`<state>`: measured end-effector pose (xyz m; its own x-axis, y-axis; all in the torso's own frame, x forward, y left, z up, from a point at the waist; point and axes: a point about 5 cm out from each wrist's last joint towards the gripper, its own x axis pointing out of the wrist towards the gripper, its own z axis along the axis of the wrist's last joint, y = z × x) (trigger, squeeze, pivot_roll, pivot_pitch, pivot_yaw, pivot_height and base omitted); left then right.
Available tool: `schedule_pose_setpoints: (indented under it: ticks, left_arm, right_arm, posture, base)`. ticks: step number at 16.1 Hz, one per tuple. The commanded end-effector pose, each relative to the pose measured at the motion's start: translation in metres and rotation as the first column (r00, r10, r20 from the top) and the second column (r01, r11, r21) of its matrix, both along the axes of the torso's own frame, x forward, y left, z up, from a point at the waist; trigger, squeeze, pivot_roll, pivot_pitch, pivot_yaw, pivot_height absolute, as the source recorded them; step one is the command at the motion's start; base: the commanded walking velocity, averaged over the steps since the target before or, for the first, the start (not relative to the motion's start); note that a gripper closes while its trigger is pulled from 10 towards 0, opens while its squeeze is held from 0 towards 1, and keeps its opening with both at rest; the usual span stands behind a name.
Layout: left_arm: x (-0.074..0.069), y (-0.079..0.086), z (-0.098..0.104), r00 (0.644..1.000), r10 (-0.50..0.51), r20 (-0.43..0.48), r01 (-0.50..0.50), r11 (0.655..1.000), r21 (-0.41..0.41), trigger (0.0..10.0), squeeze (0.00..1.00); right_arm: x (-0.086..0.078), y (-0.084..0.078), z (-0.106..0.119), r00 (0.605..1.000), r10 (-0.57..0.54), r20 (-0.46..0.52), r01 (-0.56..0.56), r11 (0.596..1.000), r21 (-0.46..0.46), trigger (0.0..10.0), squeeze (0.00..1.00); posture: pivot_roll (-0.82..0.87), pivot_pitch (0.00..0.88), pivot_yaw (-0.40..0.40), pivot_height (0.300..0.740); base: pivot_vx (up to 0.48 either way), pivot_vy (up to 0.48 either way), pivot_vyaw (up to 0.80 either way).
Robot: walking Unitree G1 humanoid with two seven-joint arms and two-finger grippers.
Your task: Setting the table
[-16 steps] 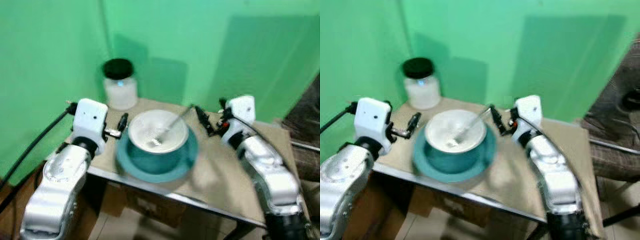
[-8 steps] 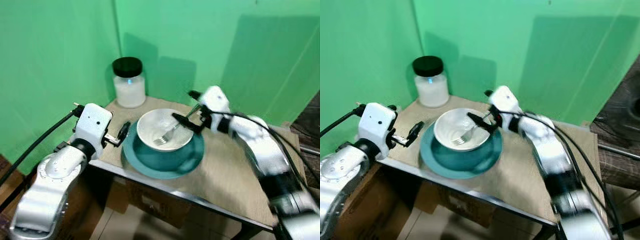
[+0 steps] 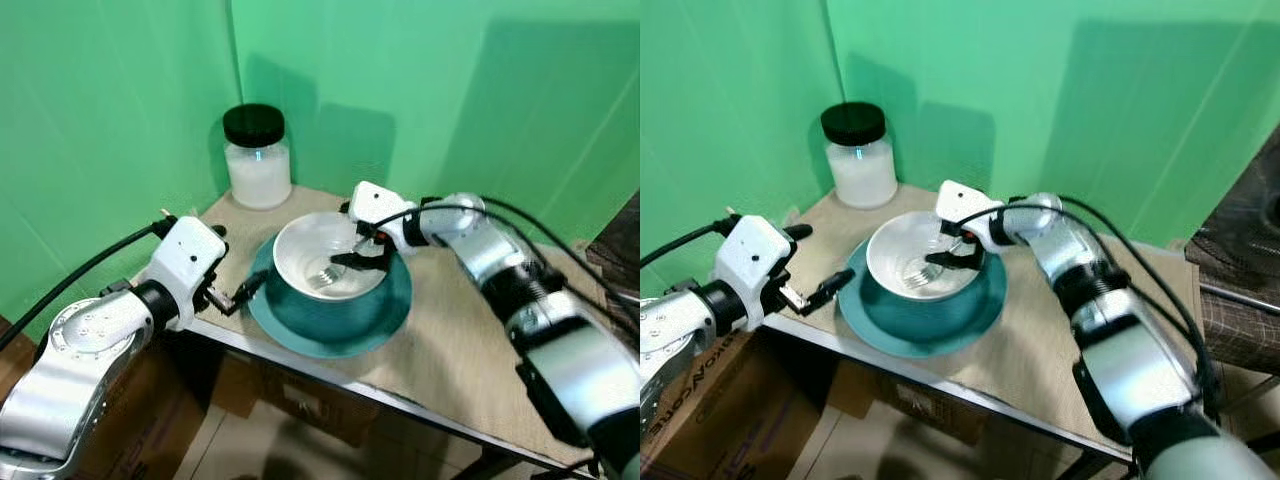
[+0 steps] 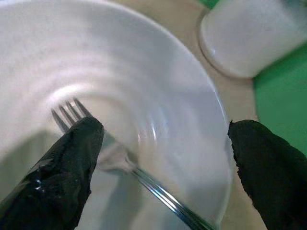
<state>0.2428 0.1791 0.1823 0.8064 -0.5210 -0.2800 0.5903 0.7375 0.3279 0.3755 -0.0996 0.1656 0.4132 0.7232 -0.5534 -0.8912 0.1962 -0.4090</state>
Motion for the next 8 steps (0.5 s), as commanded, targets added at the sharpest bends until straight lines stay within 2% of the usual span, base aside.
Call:
schedule_pose_setpoints:
  ticks: [1,4,8]
  left_arm:
    - [-0.0051,-0.0052,-0.0006,0.998,-0.058,-0.014,0.058,0.998,-0.010,10.0,0.00]
    - [-0.0074,-0.0088,-0.0032,0.994,-0.108,-0.036,0.107,0.994,-0.021,10.0,0.00]
    - [-0.0068,-0.0109,-0.0031,0.990,-0.138,-0.039,0.137,0.990,-0.024,10.0,0.00]
  right_arm:
    - [0.0033,-0.0053,0.0079,1.000,0.027,-0.006,-0.027,0.999,-0.041,10.0,0.00]
    - [0.0055,-0.0107,0.0066,0.999,0.038,-0.023,-0.040,0.991,-0.126,10.0,0.00]
    - [0.0059,-0.0080,0.0123,0.994,0.106,-0.040,-0.112,0.975,-0.193,10.0,0.00]
  posture:
    - [-0.03,0.033,-0.002,0.740]
    - [-0.04,0.027,0.004,0.740]
    - [-0.04,0.020,0.004,0.740]
  base:
    - [0.000,0.000,0.00]
    - [0.000,0.000,0.00]
    - [0.000,0.000,0.00]
